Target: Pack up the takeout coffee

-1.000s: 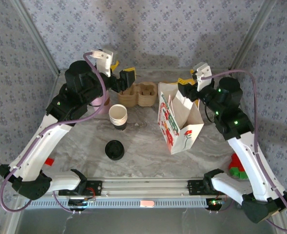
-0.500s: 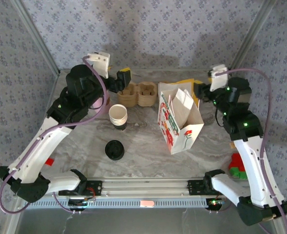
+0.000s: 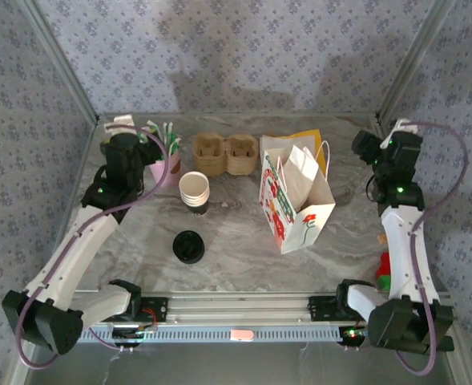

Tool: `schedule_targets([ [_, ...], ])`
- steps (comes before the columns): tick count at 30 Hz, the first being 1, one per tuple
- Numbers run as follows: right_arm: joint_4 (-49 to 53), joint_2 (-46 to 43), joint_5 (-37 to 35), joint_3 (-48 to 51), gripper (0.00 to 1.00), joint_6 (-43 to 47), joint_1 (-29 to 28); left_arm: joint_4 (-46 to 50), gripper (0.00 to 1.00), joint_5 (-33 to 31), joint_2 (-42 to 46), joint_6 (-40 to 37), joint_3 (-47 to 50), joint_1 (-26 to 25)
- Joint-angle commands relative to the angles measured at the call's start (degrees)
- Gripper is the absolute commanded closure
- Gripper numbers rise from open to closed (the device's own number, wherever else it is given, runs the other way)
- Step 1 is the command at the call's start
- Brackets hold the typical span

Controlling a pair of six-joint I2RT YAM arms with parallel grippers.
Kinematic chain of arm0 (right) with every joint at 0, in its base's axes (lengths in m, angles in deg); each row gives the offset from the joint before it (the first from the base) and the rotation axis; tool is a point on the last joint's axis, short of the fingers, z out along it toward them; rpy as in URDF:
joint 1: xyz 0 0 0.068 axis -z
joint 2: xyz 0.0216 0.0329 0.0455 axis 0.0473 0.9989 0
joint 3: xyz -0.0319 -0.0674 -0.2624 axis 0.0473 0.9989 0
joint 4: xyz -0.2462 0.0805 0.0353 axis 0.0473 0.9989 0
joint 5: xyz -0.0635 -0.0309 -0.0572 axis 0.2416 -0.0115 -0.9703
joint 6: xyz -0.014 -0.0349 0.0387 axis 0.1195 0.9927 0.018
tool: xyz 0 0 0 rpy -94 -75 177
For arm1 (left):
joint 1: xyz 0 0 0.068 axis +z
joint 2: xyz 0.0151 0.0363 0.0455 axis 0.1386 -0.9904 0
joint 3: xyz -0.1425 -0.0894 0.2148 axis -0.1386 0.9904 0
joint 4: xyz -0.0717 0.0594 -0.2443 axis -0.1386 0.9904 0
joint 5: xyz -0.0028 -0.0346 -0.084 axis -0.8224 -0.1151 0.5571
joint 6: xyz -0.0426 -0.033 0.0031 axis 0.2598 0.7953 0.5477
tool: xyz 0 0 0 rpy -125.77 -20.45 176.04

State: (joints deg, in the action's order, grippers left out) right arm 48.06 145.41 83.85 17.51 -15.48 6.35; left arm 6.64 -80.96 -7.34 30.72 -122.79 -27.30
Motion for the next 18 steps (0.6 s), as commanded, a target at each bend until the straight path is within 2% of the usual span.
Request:
schedule_targets([
  [1,-11.49,0.49,-3.93,10.32,0.19,2.92,-0.57,-4.92,0.09,-3.51,1.71,2.37,8.37,4.19],
  [3,-17.44,0.49,-5.46,17.01,0.16,5.87,-1.68,-7.5,0.08,-4.4,1.41,1.51,13.79,6.42],
  [7,-30.03,1.18,-9.87,27.43,0.09,13.06,-5.67,-16.57,0.04,-0.82,0.52,-2.75,23.79,10.35],
  [12,-38.55,7.2,-13.16,31.61,0.02,15.21,-8.09,-27.92,0.03,3.85,-4.28,-4.64,30.21,12.96],
  [18,-51.57,17.09,-9.02,33.33,0.0,16.82,-8.84,-37.23,0.0,8.59,-14.13,-3.43,30.87,15.95],
])
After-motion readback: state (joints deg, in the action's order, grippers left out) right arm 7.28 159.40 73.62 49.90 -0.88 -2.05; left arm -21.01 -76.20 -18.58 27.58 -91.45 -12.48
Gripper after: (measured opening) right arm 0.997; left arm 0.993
